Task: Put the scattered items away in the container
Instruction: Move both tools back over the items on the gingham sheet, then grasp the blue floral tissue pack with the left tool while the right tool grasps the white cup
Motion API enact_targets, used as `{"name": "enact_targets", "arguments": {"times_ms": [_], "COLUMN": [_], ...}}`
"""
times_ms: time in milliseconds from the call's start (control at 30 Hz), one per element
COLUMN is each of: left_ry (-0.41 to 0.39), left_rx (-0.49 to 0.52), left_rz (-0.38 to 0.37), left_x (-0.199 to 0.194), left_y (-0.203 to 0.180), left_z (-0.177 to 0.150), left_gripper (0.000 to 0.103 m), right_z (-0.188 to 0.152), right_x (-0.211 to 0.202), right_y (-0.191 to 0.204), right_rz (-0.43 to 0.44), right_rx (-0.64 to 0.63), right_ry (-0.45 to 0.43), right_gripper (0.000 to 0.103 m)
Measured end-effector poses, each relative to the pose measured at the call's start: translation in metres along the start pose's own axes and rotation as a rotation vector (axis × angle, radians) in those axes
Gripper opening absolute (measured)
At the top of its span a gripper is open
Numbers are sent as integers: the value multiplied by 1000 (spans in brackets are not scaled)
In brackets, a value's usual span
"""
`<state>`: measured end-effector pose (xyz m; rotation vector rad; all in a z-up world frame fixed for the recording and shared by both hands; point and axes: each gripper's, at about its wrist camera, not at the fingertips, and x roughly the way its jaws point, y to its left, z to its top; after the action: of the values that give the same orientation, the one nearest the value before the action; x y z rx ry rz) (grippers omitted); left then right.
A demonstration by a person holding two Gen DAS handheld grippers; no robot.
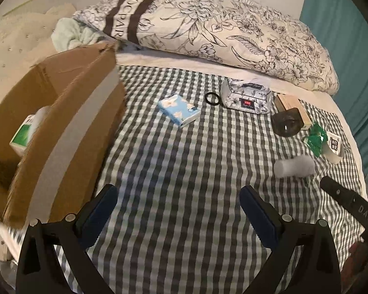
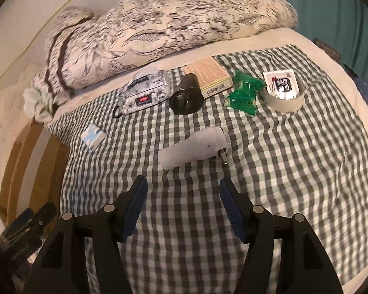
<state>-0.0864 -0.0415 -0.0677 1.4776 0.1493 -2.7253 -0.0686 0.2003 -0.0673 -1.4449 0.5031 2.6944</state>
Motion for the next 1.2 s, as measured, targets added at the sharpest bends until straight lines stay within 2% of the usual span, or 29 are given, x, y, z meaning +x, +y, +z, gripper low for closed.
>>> {"name": "enact_targets", "arguments": {"times_ms": [267,367,600,767,967,1133,1200], "left_ry": [49,52,101,140,176,186,166], "left_rx": [-27,-41,-116,-148,-224,-194,-171], "left_rz": [-86,-92,-54,35,13,48,60], "left_x": [55,75,124,157,186,202,204], "left_y": [0,0,9,17,26,24,22], "left_z": [57,77,98,101,111,118,119], "left_gripper": [102,102,102,102,102,102,102], "right_z": [23,30,39,38,37,36,34], "right_x": [46,61,90,100,111,117,120], "right_y": [1,0,-2,-5,-6,3,9], "right_rz": [-46,-80,-110,-132,-173,-233,-262], "right_rx": [145,169,199,220,213,161,120], "right_ry": [9,30,93,101,112,105,98], "right_gripper": [61,61,61,62,62,64,63]}}
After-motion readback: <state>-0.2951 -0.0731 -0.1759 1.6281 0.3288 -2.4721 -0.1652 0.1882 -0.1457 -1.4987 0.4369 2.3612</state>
